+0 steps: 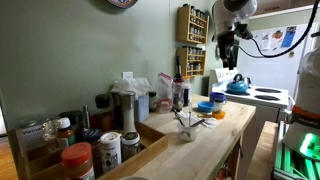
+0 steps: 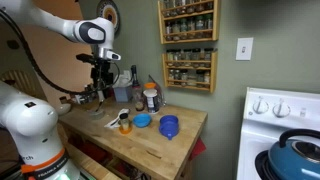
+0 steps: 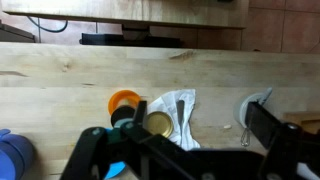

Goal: Pick up the blue mugs together and put them in the wooden tray

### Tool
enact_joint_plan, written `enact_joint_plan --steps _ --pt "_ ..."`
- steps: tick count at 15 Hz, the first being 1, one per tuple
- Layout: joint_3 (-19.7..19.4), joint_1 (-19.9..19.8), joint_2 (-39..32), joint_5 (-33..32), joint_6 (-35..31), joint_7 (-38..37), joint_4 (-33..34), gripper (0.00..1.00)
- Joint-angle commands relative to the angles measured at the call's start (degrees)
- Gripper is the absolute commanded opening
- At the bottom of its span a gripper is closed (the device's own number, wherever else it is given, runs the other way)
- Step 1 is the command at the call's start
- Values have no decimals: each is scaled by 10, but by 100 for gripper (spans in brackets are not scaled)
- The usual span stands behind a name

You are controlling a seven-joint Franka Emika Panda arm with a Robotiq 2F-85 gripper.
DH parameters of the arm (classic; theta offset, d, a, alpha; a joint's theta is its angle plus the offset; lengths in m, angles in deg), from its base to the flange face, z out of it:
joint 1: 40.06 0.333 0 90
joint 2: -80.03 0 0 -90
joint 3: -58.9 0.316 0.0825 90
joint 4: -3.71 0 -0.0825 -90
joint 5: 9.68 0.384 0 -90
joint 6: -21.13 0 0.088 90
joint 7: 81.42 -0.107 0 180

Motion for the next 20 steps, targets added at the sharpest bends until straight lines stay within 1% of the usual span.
enact_joint_plan --steps 1,4,5,6,9,11,13,14,15,16,17,18,20 --pt "5 -6 0 2 1 3 1 100" --pt "5 -6 0 2 1 3 1 100" --pt "1 -12 -9 4 -31 0 -4 100" --pt "-3 -35 -19 -10 -104 -19 -20 100" --pt "-35 -82 -51 -39 -250 -14 -57 100" --pt "-48 -124 -93 -83 -345 -24 -83 100" --pt "-64 -163 -136 -121 -417 -36 -98 100" --pt "-71 -181 -156 -132 -439 -49 -100 100" --pt "-84 -183 -174 -115 -436 -50 -94 100" --pt "-106 -155 -176 -48 -388 -18 -78 100" --pt "-88 -172 -156 -94 -415 -28 -95 100" --pt "-96 -170 -168 -76 -412 -22 -91 100" --pt "-99 -165 -176 -62 -409 -22 -86 100"
